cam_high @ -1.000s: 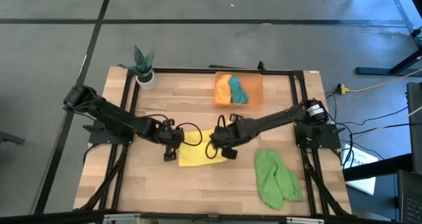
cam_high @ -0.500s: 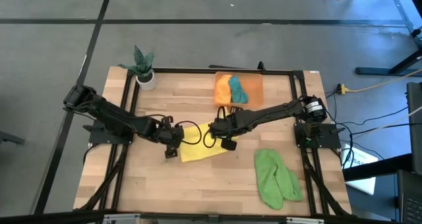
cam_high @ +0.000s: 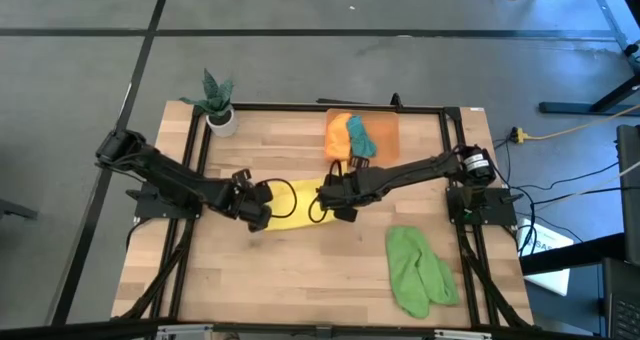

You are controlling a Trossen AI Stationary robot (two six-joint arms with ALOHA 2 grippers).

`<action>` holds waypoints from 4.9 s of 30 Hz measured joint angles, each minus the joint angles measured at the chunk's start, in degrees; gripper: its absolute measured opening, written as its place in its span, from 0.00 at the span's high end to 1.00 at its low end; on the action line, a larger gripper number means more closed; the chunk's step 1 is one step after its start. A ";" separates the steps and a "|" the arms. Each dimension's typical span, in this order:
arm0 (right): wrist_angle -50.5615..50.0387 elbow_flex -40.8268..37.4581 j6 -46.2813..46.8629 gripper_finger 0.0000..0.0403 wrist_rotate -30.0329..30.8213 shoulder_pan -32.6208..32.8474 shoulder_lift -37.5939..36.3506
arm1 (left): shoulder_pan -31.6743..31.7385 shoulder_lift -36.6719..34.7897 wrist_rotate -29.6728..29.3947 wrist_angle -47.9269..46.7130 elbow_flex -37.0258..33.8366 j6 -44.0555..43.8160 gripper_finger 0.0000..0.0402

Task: Roll microfiber towels into tight, uniform cylinder then place into a basket
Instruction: Roll the yellow microfiber towel

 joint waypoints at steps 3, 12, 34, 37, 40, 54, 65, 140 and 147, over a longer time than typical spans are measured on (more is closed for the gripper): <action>-1.23 0.97 0.09 0.97 -2.08 0.73 0.00 | -0.77 -0.15 -0.30 -0.60 0.75 -0.15 1.00; -2.46 2.25 -1.55 0.97 -19.45 4.17 0.00 | -5.48 -0.17 1.63 -7.58 7.07 1.69 1.00; 8.74 0.81 0.22 0.97 -31.63 11.30 0.16 | -20.73 0.41 15.37 -1.65 6.60 2.34 1.00; 9.28 0.81 1.39 0.93 -31.62 12.08 0.31 | -21.73 0.41 15.39 -1.32 6.60 1.46 1.00; 9.73 0.81 1.51 0.86 -31.58 12.93 0.31 | -22.40 0.41 15.35 -1.25 6.60 1.09 1.00; 5.82 0.81 4.69 0.68 -28.95 19.99 0.32 | -22.47 0.41 15.33 -1.12 6.60 1.05 1.00; 3.24 0.81 16.67 0.68 -16.05 26.65 3.11 | -22.40 0.41 14.91 -1.07 6.58 1.03 1.00; -24.53 18.24 24.14 1.00 -5.54 26.64 14.03 | -22.40 0.41 8.07 -17.36 19.98 5.89 1.00; -28.72 30.40 20.04 1.00 3.77 24.97 13.32 | -21.64 0.37 -1.38 -33.58 31.22 4.54 1.00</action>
